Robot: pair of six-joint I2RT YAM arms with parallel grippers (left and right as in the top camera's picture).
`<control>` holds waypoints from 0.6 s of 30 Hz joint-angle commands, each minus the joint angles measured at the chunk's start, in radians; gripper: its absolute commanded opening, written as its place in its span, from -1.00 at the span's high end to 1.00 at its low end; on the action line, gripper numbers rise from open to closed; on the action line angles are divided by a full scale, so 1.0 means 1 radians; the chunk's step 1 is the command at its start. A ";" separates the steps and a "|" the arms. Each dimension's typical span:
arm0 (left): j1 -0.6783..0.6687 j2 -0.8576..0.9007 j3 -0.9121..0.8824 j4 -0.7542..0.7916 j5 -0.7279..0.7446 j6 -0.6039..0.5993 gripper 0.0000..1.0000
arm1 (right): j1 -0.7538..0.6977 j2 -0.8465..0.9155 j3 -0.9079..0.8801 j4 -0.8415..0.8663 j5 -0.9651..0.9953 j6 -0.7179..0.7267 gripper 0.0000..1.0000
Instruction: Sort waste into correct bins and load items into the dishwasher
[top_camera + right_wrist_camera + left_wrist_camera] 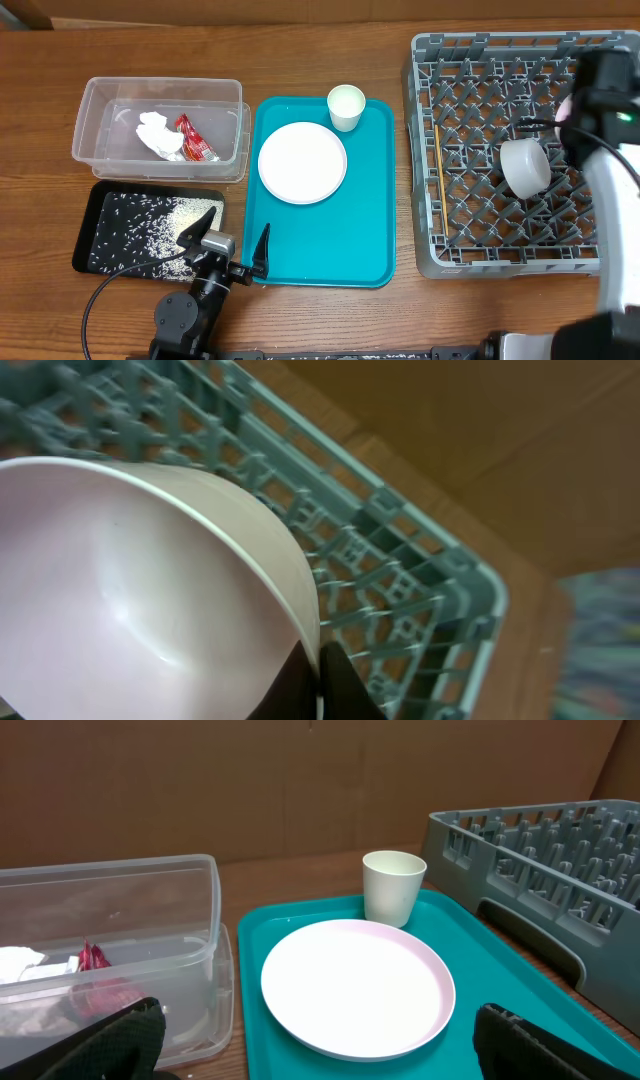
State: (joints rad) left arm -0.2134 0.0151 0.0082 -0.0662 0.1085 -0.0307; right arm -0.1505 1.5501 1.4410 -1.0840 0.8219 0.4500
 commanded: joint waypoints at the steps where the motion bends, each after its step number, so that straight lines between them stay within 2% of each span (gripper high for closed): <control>1: 0.005 -0.010 -0.003 -0.002 -0.007 -0.018 -1.00 | -0.006 0.071 -0.039 0.004 0.206 0.018 0.92; 14: 0.005 -0.010 -0.003 -0.002 -0.007 -0.018 -1.00 | -0.061 0.195 -0.041 0.058 0.240 0.012 0.88; 18: 0.006 -0.010 -0.003 -0.002 -0.007 -0.018 -1.00 | -0.096 0.212 -0.041 0.085 0.254 -0.043 0.86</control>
State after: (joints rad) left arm -0.2134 0.0151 0.0082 -0.0662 0.1085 -0.0307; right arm -0.2188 1.7489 1.3972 -1.0077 1.0328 0.4343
